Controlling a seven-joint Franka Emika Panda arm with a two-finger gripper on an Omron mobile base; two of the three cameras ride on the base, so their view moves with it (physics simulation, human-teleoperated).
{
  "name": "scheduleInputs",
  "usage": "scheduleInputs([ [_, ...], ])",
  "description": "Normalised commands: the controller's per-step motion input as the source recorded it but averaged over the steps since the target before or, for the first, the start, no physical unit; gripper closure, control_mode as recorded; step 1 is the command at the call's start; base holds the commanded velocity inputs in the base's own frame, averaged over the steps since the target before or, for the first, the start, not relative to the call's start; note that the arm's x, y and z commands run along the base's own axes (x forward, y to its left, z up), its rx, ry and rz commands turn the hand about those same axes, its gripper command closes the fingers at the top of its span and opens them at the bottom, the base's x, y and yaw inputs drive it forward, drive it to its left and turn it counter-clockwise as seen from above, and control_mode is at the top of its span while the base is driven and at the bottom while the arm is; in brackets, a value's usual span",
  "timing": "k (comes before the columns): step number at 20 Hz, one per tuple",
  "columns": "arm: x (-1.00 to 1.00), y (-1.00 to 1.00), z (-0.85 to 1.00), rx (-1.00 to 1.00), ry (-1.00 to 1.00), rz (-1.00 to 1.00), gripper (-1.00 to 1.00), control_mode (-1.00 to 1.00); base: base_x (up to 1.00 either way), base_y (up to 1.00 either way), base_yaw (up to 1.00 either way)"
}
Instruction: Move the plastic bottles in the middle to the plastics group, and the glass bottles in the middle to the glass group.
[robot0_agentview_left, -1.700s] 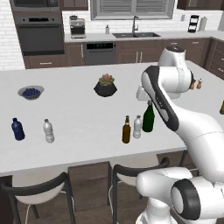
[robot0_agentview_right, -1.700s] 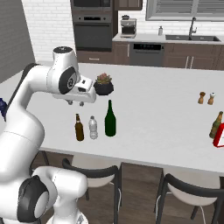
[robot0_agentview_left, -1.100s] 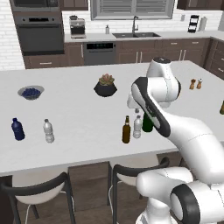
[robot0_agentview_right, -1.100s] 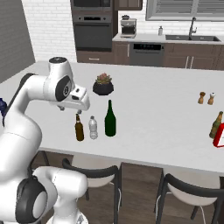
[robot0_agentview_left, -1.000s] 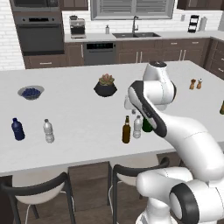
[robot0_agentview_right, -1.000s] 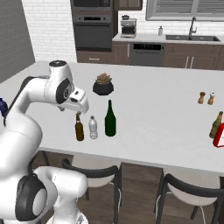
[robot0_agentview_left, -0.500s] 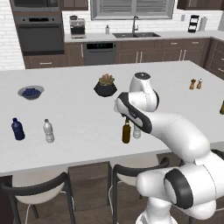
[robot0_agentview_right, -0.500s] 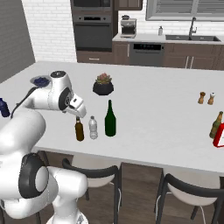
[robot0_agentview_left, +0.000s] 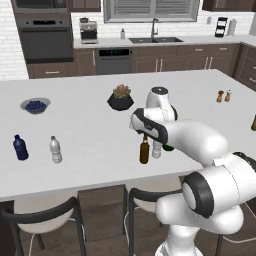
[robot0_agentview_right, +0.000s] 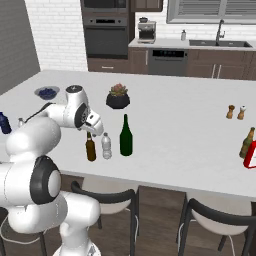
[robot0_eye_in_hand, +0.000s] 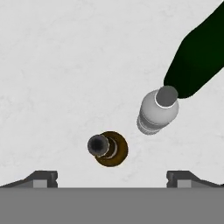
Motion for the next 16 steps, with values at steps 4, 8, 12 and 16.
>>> scheduleInputs([
  [4, 0.32, 0.0, -0.23, 0.0, 0.0, 0.0, -1.0, -1.0, 0.0, 0.0, 0.0],
  [8, 0.1, 0.0, -0.1, 0.0, 0.0, 0.0, -1.0, -1.0, 0.0, 0.0, 0.0],
  [12, 0.06, 0.0, -0.08, 0.0, 0.01, 0.0, -1.0, -1.0, 0.0, 0.0, 0.0],
  [16, 0.0, 0.0, -0.09, 0.0, 0.04, 0.0, -1.0, -1.0, 0.0, 0.0, 0.0],
])
